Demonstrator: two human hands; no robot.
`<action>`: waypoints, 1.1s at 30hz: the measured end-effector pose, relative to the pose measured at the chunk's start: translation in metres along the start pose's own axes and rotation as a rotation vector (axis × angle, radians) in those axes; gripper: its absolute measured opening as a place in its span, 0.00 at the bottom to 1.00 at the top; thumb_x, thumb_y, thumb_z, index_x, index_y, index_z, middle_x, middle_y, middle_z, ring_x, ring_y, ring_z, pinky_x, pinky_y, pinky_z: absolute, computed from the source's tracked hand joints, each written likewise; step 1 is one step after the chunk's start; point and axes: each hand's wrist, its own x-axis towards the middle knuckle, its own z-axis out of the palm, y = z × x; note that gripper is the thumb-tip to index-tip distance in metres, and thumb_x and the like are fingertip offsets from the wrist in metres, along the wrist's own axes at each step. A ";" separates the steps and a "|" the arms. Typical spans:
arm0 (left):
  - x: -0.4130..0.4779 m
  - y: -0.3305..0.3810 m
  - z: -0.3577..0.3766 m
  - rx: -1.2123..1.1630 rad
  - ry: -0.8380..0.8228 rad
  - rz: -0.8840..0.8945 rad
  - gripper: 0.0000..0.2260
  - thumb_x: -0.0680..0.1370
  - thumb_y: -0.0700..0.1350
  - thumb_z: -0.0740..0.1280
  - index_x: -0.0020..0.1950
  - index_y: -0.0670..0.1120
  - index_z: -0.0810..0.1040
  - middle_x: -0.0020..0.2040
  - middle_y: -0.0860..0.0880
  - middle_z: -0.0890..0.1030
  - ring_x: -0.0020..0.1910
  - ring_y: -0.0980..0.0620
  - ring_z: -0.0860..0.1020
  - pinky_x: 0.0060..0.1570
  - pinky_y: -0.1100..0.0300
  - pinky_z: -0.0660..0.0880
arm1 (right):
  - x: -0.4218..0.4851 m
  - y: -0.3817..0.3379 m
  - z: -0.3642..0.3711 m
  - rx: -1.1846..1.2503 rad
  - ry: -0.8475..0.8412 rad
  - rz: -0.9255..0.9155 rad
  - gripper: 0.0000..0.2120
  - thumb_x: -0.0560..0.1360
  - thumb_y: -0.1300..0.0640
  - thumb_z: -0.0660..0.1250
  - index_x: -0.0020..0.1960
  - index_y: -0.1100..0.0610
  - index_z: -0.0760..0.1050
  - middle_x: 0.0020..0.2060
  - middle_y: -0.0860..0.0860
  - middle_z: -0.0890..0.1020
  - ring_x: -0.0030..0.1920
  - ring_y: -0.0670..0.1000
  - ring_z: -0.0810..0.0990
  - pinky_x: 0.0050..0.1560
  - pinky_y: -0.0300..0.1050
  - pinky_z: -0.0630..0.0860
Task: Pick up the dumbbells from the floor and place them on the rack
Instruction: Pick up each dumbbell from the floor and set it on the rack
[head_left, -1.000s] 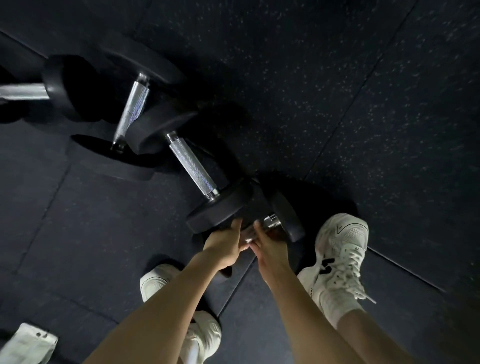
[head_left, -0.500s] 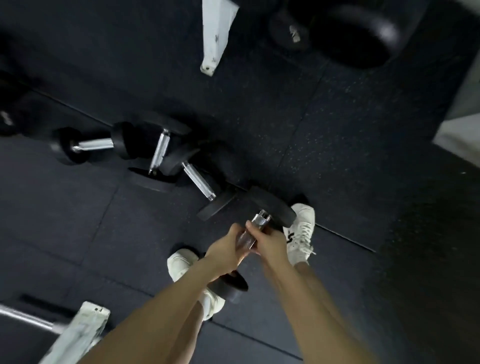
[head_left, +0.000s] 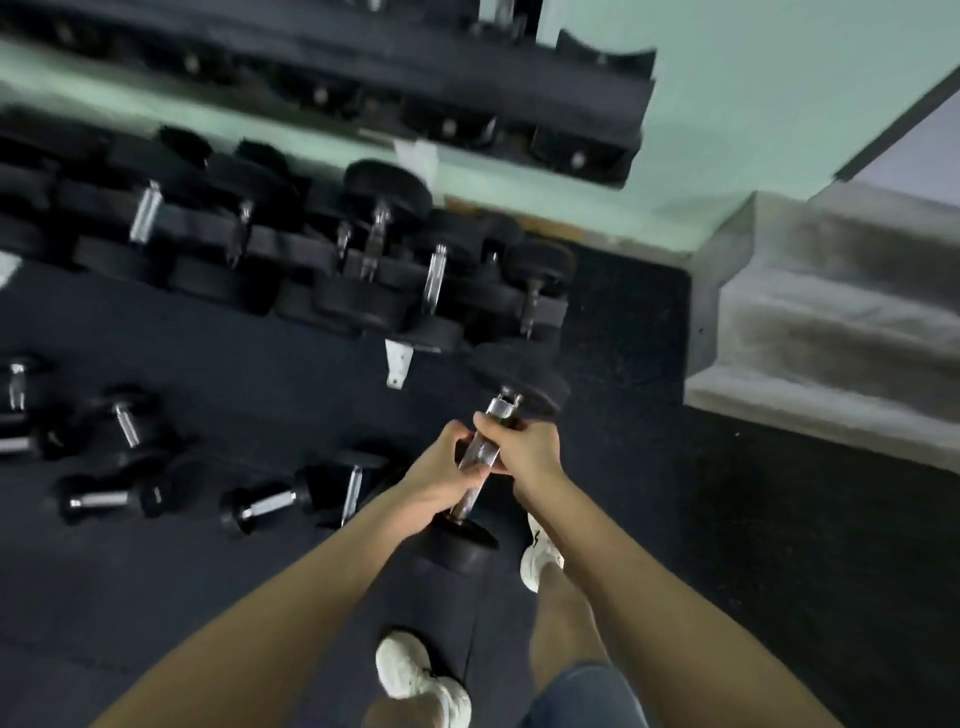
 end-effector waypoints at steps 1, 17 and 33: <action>0.004 0.019 -0.008 -0.009 0.006 0.011 0.17 0.76 0.43 0.66 0.63 0.46 0.67 0.53 0.45 0.81 0.52 0.49 0.79 0.50 0.57 0.74 | 0.003 -0.021 -0.002 0.001 -0.004 -0.017 0.08 0.67 0.55 0.76 0.35 0.54 0.78 0.35 0.52 0.83 0.42 0.57 0.85 0.47 0.58 0.82; 0.125 0.268 -0.066 -0.041 0.234 0.152 0.10 0.76 0.40 0.66 0.55 0.43 0.70 0.44 0.49 0.76 0.42 0.55 0.74 0.39 0.68 0.70 | 0.129 -0.281 -0.058 -0.045 -0.084 -0.236 0.06 0.66 0.55 0.77 0.36 0.54 0.81 0.37 0.53 0.85 0.42 0.54 0.85 0.47 0.56 0.82; 0.334 0.398 -0.105 0.059 0.074 0.136 0.19 0.76 0.44 0.65 0.66 0.46 0.66 0.56 0.48 0.78 0.52 0.51 0.78 0.52 0.56 0.76 | 0.310 -0.423 -0.086 0.019 0.082 -0.130 0.07 0.67 0.58 0.77 0.40 0.59 0.79 0.41 0.61 0.84 0.42 0.60 0.85 0.46 0.59 0.82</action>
